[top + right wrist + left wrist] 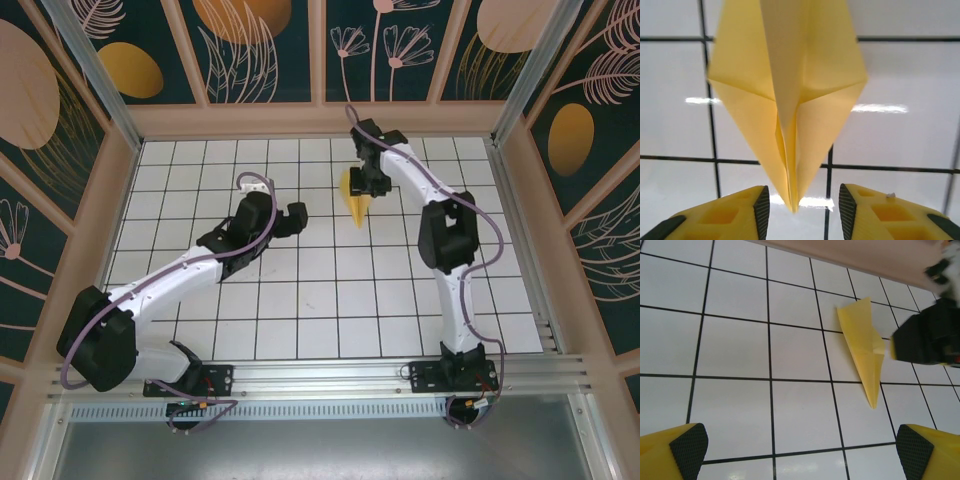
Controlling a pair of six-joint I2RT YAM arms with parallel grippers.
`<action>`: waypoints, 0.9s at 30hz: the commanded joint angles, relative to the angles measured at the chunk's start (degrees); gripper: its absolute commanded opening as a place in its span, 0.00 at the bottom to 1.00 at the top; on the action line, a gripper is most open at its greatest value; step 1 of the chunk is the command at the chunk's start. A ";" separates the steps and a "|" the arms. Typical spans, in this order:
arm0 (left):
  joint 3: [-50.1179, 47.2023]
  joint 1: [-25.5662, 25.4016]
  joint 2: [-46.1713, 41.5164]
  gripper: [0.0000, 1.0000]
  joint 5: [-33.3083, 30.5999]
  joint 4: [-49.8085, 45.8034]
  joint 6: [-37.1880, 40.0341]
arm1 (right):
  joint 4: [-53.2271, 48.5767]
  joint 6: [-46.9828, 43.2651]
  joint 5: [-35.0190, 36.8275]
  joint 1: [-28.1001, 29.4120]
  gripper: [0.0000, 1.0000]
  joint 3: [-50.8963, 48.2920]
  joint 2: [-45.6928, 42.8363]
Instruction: Fold a paper plane with a square sheet of paper (fold left side to right side)
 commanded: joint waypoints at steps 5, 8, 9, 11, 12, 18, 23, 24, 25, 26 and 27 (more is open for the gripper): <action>-0.28 4.44 -5.22 0.98 -8.31 1.37 6.96 | 13.72 1.27 8.74 -0.12 0.59 -21.94 -29.04; -3.62 5.78 -7.74 0.98 -13.92 4.99 11.51 | 25.90 1.74 12.34 -1.02 0.71 -37.82 -41.81; -5.08 6.31 -8.58 0.99 -15.91 6.88 12.88 | 29.67 1.96 13.48 -1.44 0.77 -42.72 -45.62; -9.53 7.59 -10.49 0.99 -20.48 12.73 16.10 | 37.24 2.65 15.03 -3.48 0.89 -53.23 -53.59; -11.68 8.12 -11.30 0.98 -22.40 15.73 17.45 | 40.33 2.89 15.61 -4.75 0.93 -57.18 -56.81; -23.35 15.21 -14.77 0.98 -29.32 28.37 20.94 | 62.47 -1.32 15.46 -15.44 0.99 -83.21 -70.34; -29.97 21.29 -13.12 0.99 -27.49 35.96 22.14 | 86.25 -5.53 12.31 -22.11 0.99 -99.48 -70.44; -30.39 21.89 -12.58 0.98 -27.42 37.09 23.16 | 90.70 -5.67 11.34 -23.08 0.99 -101.37 -69.12; -31.32 22.20 -11.93 0.99 -27.16 40.02 25.52 | 95.07 -5.92 10.34 -24.00 0.99 -102.73 -67.50; -32.51 22.52 -11.18 0.98 -26.87 43.74 27.17 | 99.18 -6.53 9.16 -24.73 0.99 -103.82 -65.52; -33.47 23.07 -10.41 0.99 -26.03 46.36 27.78 | 101.85 -6.68 8.61 -25.08 0.99 -104.21 -63.85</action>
